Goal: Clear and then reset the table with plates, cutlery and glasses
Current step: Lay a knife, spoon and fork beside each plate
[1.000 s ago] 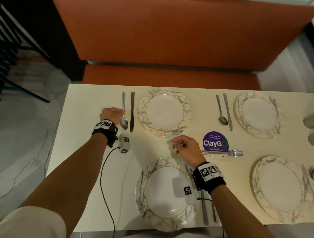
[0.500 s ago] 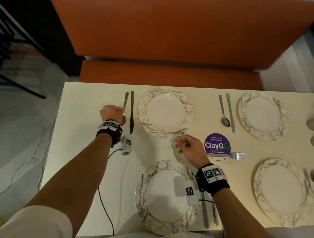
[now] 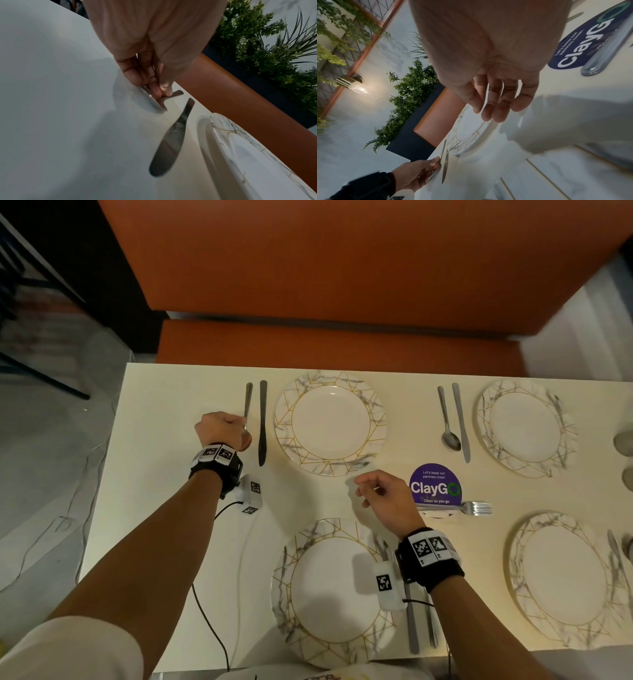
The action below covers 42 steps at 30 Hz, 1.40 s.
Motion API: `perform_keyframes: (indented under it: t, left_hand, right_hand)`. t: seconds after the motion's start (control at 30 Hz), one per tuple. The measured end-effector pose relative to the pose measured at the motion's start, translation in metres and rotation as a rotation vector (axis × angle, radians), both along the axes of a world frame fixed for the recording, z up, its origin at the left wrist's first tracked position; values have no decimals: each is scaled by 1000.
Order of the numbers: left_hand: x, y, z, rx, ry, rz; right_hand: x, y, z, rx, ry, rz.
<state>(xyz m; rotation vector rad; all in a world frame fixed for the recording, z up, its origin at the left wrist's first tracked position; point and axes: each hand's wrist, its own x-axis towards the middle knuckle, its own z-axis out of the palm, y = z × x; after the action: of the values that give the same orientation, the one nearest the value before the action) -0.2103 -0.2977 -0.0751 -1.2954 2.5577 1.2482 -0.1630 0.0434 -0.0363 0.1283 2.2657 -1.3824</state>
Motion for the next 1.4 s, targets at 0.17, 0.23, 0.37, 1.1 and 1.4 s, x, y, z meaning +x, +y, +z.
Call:
perform_keyframes:
  t: [0.17, 0.23, 0.37, 1.1, 1.4]
  left_hand:
    - [1, 2, 4, -4, -10, 8]
    - [2, 3, 5, -2, -10, 20]
    - [3, 6, 6, -11, -9, 20]
    - [19, 189, 41, -76, 271, -483]
    - [29, 353, 14, -34, 89, -875]
  right_hand:
    - [3, 2, -1, -3, -1, 0]
    - [3, 3, -2, -4, 2, 1]
    - [4, 6, -4, -4, -2, -4]
    - [-22, 133, 13, 251, 158, -174]
    - [-29, 221, -16, 638, 172, 33]
